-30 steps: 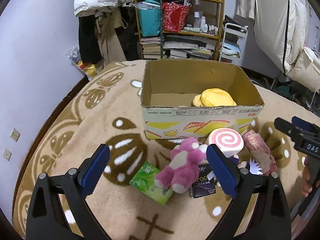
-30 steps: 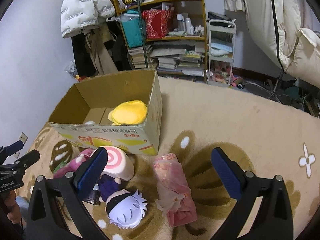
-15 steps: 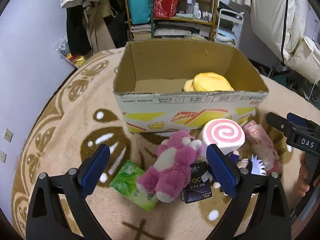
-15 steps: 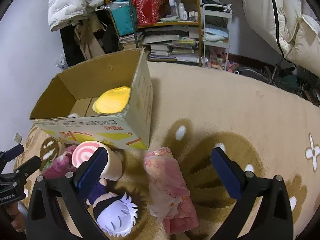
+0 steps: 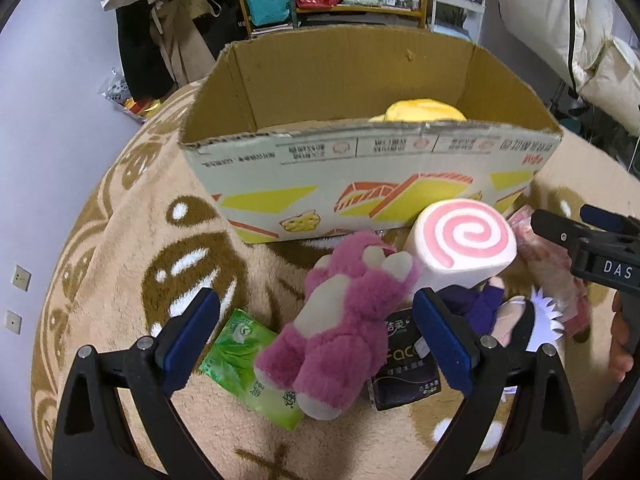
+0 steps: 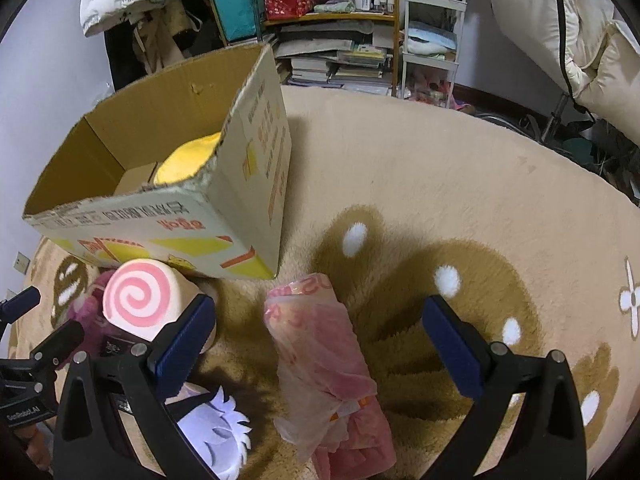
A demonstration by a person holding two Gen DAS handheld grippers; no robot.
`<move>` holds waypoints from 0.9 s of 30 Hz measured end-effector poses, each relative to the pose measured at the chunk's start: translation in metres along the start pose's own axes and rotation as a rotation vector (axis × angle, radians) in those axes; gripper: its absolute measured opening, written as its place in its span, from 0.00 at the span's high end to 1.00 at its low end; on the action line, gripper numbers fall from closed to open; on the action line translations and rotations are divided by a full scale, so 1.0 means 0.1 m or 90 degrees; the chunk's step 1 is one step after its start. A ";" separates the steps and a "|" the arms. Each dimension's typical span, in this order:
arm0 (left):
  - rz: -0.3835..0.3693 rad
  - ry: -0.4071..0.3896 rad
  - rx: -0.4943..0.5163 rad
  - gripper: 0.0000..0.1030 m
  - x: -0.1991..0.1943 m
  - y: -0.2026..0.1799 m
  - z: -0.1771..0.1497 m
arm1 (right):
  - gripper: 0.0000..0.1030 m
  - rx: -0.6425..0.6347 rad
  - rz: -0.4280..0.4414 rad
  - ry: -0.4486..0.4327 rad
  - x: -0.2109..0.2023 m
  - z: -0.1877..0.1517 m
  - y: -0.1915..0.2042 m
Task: Organize soft objects
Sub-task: 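Lower left tool onto pink bear while right tool lowers onto pink wrapped doll, then grip and lift pink bear with left tool while right tool lifts pink doll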
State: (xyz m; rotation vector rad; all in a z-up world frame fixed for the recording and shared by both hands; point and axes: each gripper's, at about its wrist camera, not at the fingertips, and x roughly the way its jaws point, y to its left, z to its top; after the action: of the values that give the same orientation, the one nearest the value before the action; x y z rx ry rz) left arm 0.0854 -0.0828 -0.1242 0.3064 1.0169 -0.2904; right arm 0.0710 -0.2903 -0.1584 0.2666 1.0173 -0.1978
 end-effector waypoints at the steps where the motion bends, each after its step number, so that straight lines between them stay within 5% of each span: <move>1: 0.002 0.001 0.002 0.07 0.01 -0.01 0.00 | 0.00 -0.002 -0.001 0.003 0.02 0.00 0.00; 11: 0.011 0.021 0.010 0.07 0.12 -0.02 -0.04 | 0.01 -0.017 -0.006 0.044 0.19 -0.05 0.04; 19: 0.002 0.034 0.004 0.08 0.21 0.02 -0.05 | 0.29 -0.034 -0.006 0.094 0.38 -0.10 0.04; 27: -0.027 0.056 -0.009 0.31 0.30 0.04 -0.08 | 0.46 -0.053 -0.022 0.092 0.39 -0.15 0.03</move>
State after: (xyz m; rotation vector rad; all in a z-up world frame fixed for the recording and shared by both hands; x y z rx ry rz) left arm 0.0952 -0.0791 -0.1537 0.2875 1.1133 -0.3095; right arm 0.0792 -0.2845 -0.1987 0.1895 1.1716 -0.1682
